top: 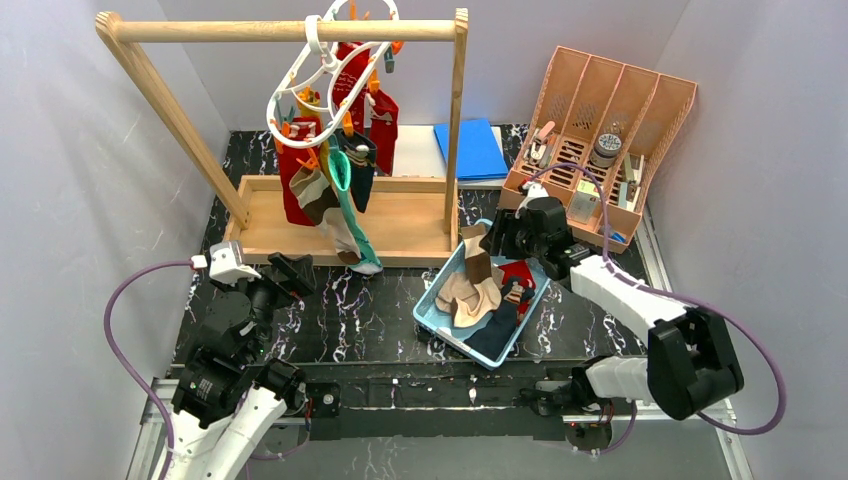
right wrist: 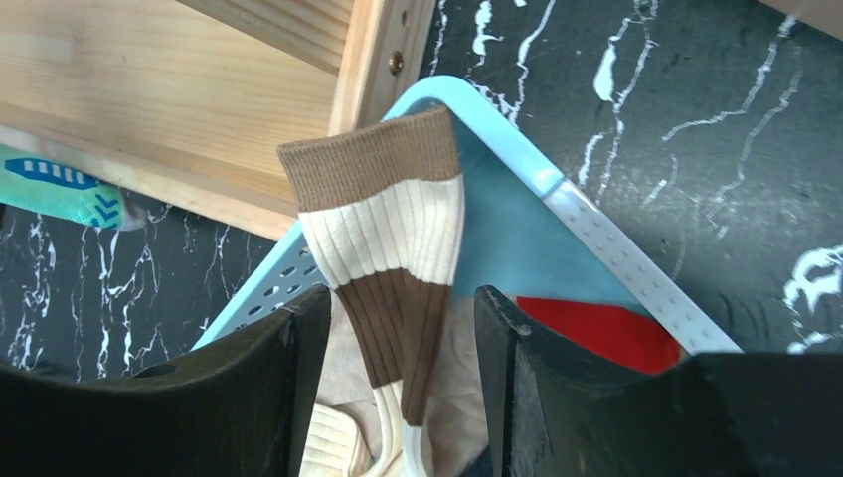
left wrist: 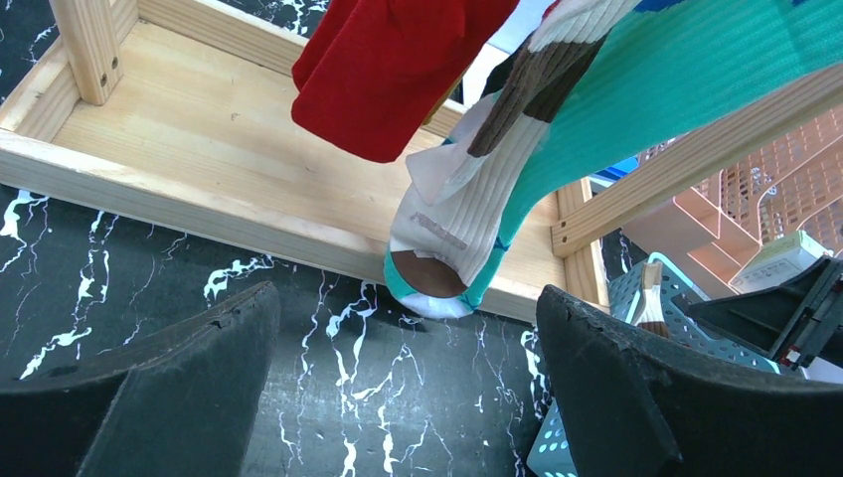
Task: Clip the socks to the hanger
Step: Pick up the sock from the bin.
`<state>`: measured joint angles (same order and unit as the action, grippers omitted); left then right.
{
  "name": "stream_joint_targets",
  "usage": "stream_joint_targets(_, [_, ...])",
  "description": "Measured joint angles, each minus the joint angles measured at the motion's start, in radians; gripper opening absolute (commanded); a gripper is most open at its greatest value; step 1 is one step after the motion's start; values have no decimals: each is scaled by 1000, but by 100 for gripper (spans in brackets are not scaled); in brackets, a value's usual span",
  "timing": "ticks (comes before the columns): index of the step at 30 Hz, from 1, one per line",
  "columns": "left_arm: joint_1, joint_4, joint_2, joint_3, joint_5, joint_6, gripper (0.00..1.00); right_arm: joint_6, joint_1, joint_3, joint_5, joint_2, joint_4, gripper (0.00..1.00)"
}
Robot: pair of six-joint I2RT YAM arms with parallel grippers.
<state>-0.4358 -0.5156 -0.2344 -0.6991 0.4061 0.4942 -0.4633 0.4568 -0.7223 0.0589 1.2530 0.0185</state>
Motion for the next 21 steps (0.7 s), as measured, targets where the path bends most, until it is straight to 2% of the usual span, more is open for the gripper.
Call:
stream_joint_targets(8, [0, 5, 0, 1, -3, -1, 98, -9, -3, 20, 54, 108, -114, 59])
stream_joint_targets(11, [0, 6, -1, 1, -4, -3, 99, -27, -3, 32, 56, 153, -145, 55])
stream_joint_targets(17, [0, 6, -5, 1, -6, -4, 98, -49, -3, 33, 57, 208, -182, 35])
stream_joint_targets(21, [0, 6, -5, 1, -6, -3, 98, -54, -3, 33, 57, 198, -195, 13])
